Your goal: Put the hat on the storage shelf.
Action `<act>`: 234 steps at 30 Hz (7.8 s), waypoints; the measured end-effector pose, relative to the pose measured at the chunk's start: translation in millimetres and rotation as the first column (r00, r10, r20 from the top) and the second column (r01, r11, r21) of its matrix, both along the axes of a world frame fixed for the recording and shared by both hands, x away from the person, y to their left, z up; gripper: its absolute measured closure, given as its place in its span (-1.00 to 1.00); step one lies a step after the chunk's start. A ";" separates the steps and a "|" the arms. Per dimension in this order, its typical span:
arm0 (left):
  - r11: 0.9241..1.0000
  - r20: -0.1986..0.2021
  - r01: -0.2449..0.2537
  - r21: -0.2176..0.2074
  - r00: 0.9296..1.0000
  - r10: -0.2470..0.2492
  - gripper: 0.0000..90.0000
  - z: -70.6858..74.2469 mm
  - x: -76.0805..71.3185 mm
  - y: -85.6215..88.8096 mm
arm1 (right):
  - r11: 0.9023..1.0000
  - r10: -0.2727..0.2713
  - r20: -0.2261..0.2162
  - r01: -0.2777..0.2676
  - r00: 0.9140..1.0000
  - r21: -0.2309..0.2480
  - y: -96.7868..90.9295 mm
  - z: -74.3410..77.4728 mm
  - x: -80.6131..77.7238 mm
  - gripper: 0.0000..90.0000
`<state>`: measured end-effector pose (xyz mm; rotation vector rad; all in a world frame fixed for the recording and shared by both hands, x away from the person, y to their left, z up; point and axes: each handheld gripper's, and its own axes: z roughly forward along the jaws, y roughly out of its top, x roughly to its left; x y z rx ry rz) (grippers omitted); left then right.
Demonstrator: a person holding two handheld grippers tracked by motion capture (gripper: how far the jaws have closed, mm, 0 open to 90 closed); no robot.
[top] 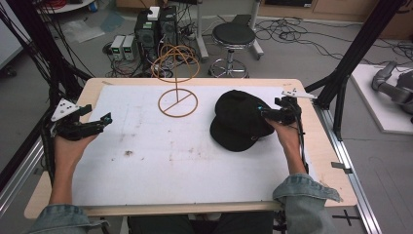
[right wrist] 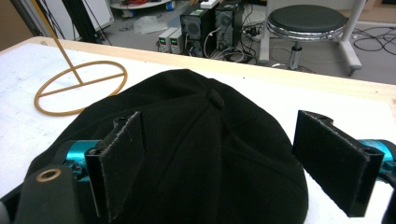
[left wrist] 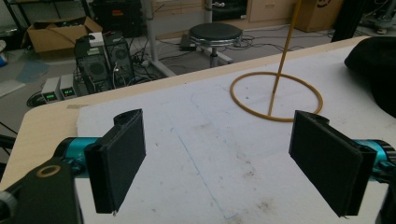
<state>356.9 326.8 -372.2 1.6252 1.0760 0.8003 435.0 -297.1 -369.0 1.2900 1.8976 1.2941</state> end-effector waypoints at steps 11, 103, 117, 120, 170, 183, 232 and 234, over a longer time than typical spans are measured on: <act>1.000 0.001 0.001 -0.001 1.000 -0.001 -0.58 0.1 -0.2 0.9 | 0.999 0.029 0.011 -0.029 1.000 -0.026 24.6 2.8 20.7 -0.62; 1.000 0.006 -0.005 -0.006 1.000 0.005 -0.58 0.9 -1.5 4.7 | 1.000 -0.020 0.078 0.019 0.997 0.018 25.6 10.3 23.9 0.86; 1.000 0.006 -0.007 -0.011 1.000 0.007 -0.58 0.8 -1.7 6.5 | 1.000 0.010 0.160 -0.010 0.987 -0.001 27.6 36.0 21.7 0.87; 1.000 0.007 -0.010 -0.016 1.000 0.010 -0.58 0.8 -1.9 6.7 | 1.000 0.015 0.176 -0.015 0.984 -0.001 28.0 41.6 22.0 0.87; 1.000 0.007 -0.024 -0.020 1.000 0.024 -0.58 0.3 -4.7 14.1 | 0.969 0.221 0.409 -0.246 0.885 0.009 60.1 147.3 37.7 0.86; 0.999 0.011 -0.026 -0.028 1.000 0.027 -0.58 0.9 -5.6 15.3 | 0.950 0.262 0.437 -0.310 0.860 0.039 76.9 169.0 39.4 0.86; 0.998 0.026 -0.028 -0.051 0.999 0.030 -0.58 4.6 -10.3 21.6 | 0.898 0.356 0.489 -0.436 0.797 0.057 145.3 198.2 47.9 0.86; 0.998 0.024 -0.029 -0.050 0.999 0.030 -0.57 4.8 -11.0 22.1 | 0.894 0.362 0.484 -0.444 0.796 0.062 150.0 197.5 49.8 0.86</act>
